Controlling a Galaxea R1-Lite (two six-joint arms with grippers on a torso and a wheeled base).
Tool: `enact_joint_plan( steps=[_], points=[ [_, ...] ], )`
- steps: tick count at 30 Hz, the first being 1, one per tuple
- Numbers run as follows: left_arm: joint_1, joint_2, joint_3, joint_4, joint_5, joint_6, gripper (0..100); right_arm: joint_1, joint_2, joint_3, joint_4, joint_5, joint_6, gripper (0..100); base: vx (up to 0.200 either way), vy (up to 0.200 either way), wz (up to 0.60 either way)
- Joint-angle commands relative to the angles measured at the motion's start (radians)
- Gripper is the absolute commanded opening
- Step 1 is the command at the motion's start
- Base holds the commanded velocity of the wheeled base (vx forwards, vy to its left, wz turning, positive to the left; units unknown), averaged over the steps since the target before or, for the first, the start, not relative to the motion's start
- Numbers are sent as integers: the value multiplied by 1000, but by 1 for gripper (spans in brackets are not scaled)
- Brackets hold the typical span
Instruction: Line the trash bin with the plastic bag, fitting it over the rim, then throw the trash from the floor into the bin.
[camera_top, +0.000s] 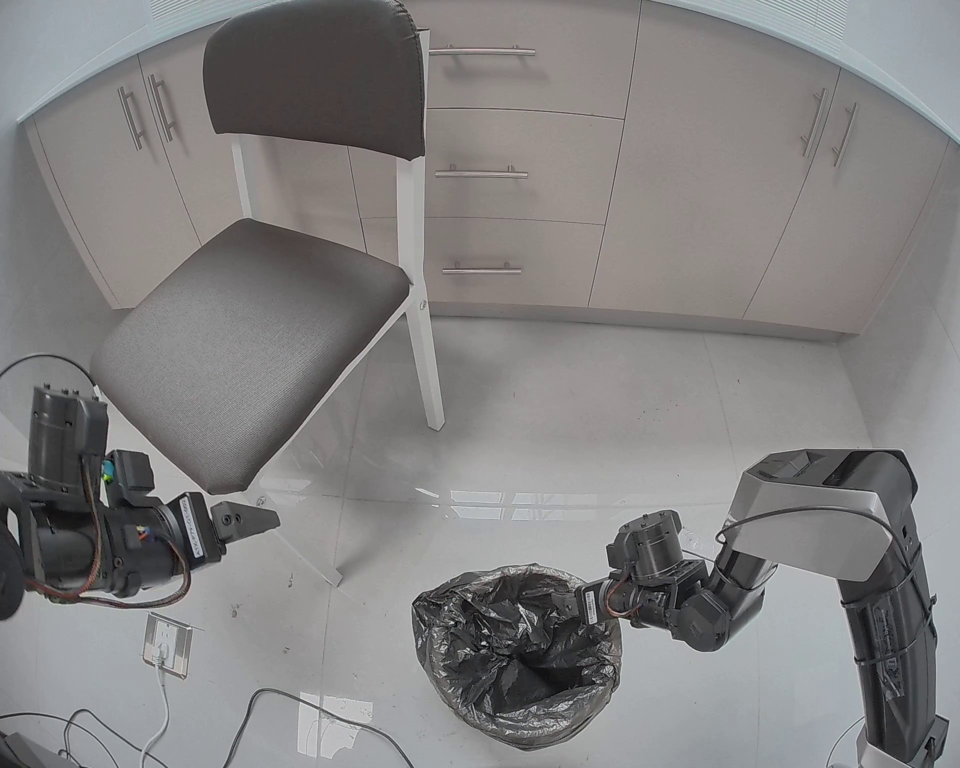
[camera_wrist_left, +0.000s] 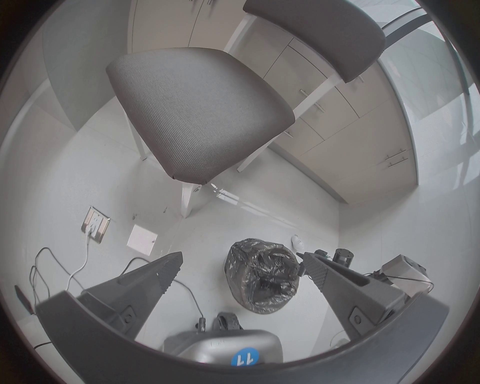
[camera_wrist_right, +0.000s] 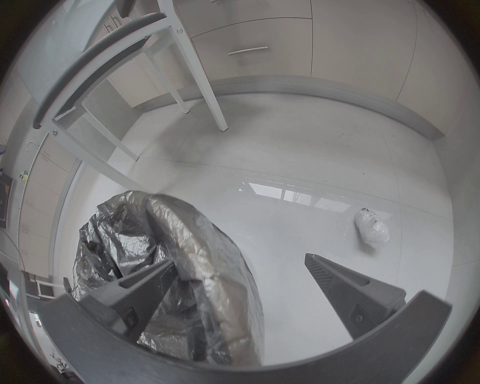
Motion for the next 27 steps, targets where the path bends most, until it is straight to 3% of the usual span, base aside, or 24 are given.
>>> enact_joint_plan(
  steps=[1,5,10,13,18,27],
  points=[
    [16,347,487,-750,-5,8,100,29,29,-161,133,-106,25,100,0,0,0],
    [16,480,544,-946,-6,-18,100,42,31,-175,133,-132,57,100,0,0,0],
    [33,804,611,-1310,-8,-19,100,50,40,-214,127,-195,128,100,0,0,0],
    [40,933,611,-1438,-5,-21,100,45,45,-232,125,-222,162,100,0,0,0],
    [52,939,611,-1441,-8,-18,100,44,45,-237,122,-230,171,100,0,0,0],
    [51,942,611,-1441,-8,-16,100,44,40,-234,55,-311,168,100,0,0,0]
  ],
)
